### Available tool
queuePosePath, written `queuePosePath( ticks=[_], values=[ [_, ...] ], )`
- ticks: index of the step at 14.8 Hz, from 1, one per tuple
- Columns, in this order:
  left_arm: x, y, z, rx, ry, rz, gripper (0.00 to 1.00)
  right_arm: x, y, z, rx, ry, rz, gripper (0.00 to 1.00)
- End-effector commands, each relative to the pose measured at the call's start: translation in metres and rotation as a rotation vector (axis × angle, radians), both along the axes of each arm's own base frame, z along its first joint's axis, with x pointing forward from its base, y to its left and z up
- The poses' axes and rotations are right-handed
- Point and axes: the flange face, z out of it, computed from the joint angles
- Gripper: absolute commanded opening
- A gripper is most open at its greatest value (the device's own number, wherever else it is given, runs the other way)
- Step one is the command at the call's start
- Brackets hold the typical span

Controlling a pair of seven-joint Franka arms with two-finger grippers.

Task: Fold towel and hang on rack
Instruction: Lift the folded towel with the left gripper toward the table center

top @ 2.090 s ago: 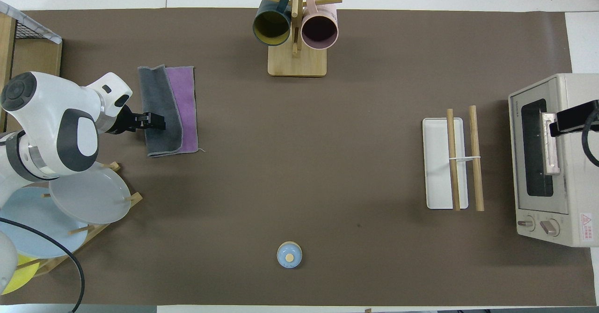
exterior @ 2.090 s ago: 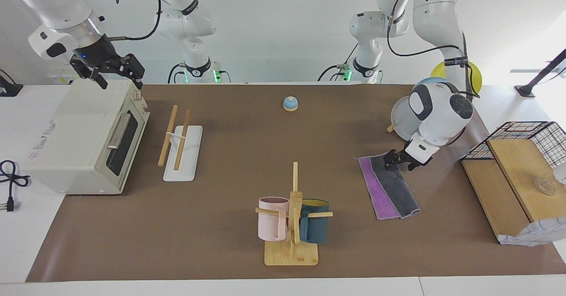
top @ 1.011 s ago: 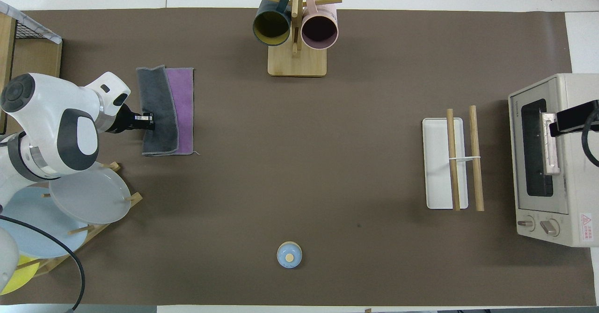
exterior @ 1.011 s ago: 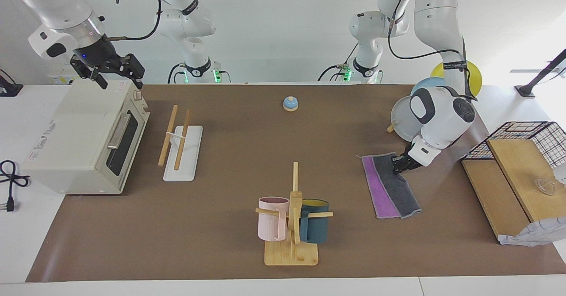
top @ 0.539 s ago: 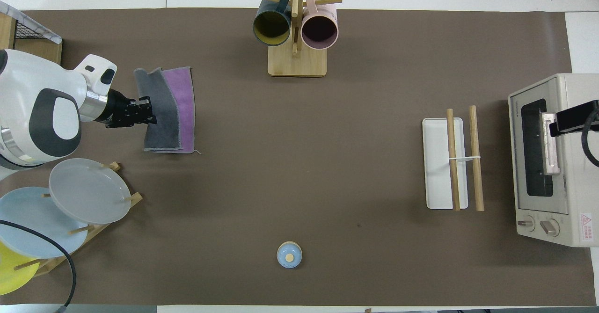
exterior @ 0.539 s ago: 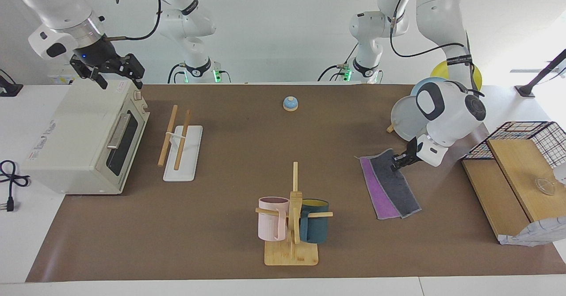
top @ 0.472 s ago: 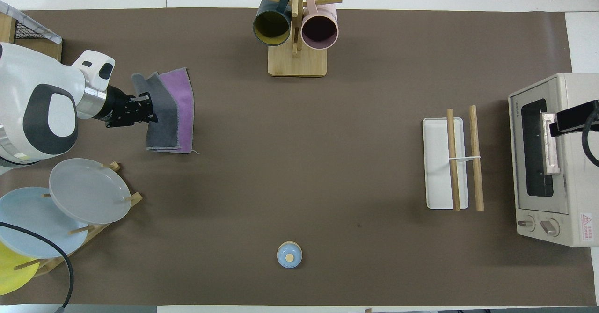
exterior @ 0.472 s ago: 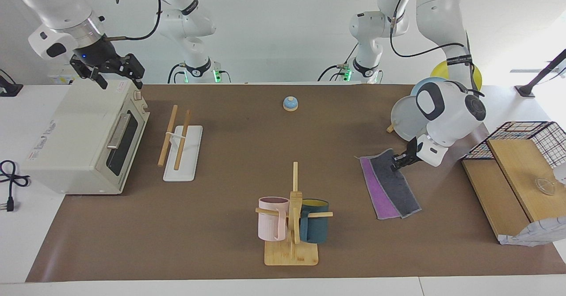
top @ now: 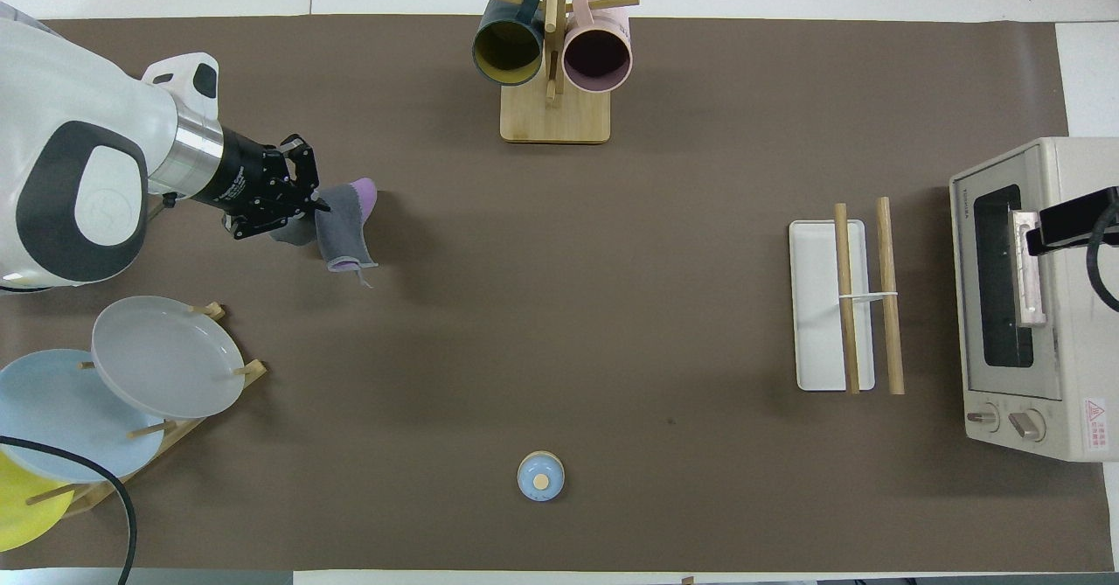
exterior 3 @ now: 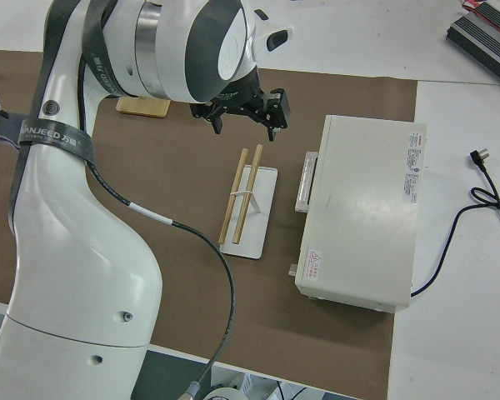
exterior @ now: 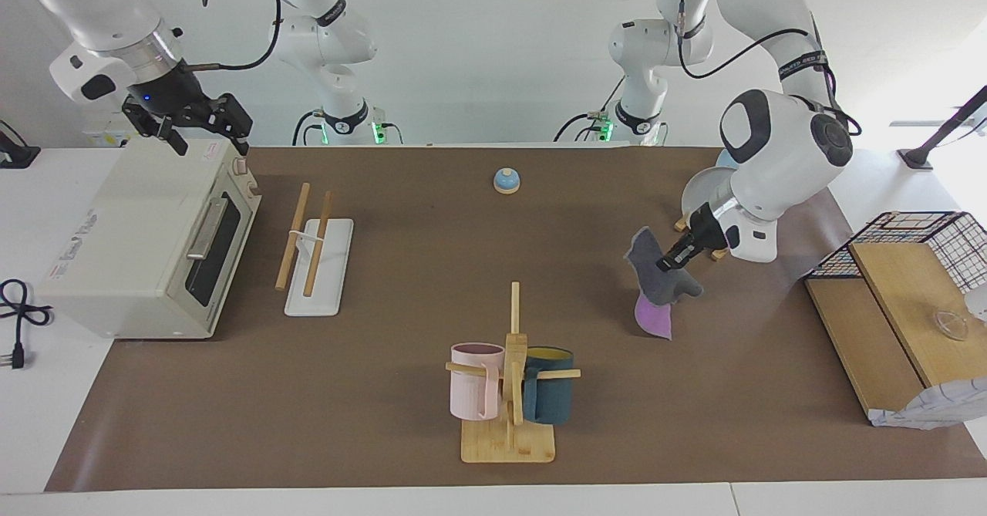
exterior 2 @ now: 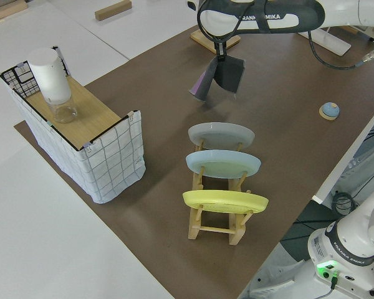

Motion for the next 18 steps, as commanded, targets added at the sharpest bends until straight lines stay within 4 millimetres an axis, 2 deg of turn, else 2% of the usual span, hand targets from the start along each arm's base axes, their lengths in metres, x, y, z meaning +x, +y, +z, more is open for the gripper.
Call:
queuePosePath(
  ticks=[1,2,3,4,5,8,9,11,13,14,16,18],
  values=[
    [-0.012,-0.029,0.038,-0.034,0.06,0.201,0.0,-0.005,-0.001,0.0,0.016,0.005,-0.01,1.0],
    [-0.022,-0.041,0.063,-0.069,0.067,0.304,0.0,-0.005,-0.001,-0.001,0.022,0.007,0.0,1.0],
    [-0.028,-0.045,0.078,-0.086,0.092,0.407,0.0,-0.006,0.011,-0.007,0.049,0.008,0.07,1.0],
    [-0.034,-0.052,0.088,-0.091,0.114,0.49,0.0,-0.009,0.018,-0.01,0.072,-0.005,0.094,1.0],
    [-0.043,-0.062,0.101,-0.095,0.122,0.54,0.0,-0.009,0.033,-0.018,0.113,-0.023,0.089,1.0],
    [-0.055,-0.077,0.127,-0.161,0.171,0.761,0.0,-0.016,0.056,-0.038,0.246,-0.048,-0.097,1.0],
    [-0.061,-0.09,0.131,-0.174,0.18,0.793,0.0,-0.017,0.073,-0.043,0.295,-0.028,-0.169,1.0],
    [-0.066,-0.109,0.138,-0.224,0.213,0.881,0.0,-0.012,0.1,-0.046,0.426,0.035,-0.448,1.0],
    [-0.075,-0.136,0.138,-0.261,0.228,0.921,0.0,-0.01,0.155,-0.048,0.498,0.058,-0.659,1.0],
    [-0.079,-0.145,0.138,-0.278,0.23,0.946,0.0,-0.009,0.179,-0.049,0.557,0.1,-0.825,1.0],
    [-0.086,-0.164,0.139,-0.315,0.247,0.996,0.0,-0.006,0.203,-0.058,0.658,0.171,-1.085,1.0],
    [-0.093,-0.177,0.141,-0.333,0.259,1.026,0.0,-0.001,0.214,-0.063,0.727,0.226,-1.231,1.0]
  ],
)
